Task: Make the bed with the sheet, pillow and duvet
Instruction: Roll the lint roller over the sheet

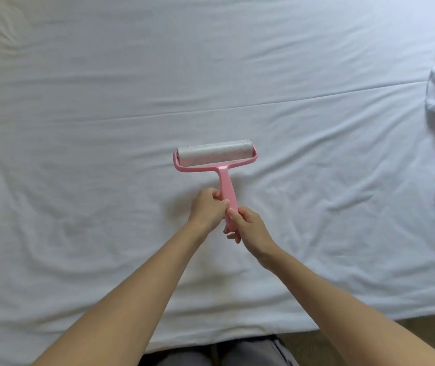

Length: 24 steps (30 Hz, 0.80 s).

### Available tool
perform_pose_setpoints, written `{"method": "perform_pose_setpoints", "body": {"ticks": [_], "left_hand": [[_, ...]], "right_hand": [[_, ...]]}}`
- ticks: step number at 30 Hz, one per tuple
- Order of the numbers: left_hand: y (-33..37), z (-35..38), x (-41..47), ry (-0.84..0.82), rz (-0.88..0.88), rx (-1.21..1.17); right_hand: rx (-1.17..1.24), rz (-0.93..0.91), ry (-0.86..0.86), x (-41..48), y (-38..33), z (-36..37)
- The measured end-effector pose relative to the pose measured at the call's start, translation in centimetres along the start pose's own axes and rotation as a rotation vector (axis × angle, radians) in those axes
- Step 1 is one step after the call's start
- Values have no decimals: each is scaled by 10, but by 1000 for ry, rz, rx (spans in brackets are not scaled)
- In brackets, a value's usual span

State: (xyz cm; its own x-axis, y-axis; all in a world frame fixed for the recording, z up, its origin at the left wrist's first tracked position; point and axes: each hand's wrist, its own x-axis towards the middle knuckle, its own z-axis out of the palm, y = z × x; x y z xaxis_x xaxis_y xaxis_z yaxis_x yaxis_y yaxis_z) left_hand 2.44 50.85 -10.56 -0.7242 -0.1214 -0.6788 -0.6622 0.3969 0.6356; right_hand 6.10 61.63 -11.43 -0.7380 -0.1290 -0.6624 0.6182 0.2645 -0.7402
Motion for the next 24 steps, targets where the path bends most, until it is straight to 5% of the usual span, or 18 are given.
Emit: {"method": "perform_pose_setpoints", "body": {"ticks": [9, 24], "left_hand": [[-30, -106, 44, 251, -30, -165], [11, -191, 204, 218, -19, -83]], "right_hand": [[-71, -46, -154, 61, -60, 93], [13, 5, -93, 212, -137, 140]]}}
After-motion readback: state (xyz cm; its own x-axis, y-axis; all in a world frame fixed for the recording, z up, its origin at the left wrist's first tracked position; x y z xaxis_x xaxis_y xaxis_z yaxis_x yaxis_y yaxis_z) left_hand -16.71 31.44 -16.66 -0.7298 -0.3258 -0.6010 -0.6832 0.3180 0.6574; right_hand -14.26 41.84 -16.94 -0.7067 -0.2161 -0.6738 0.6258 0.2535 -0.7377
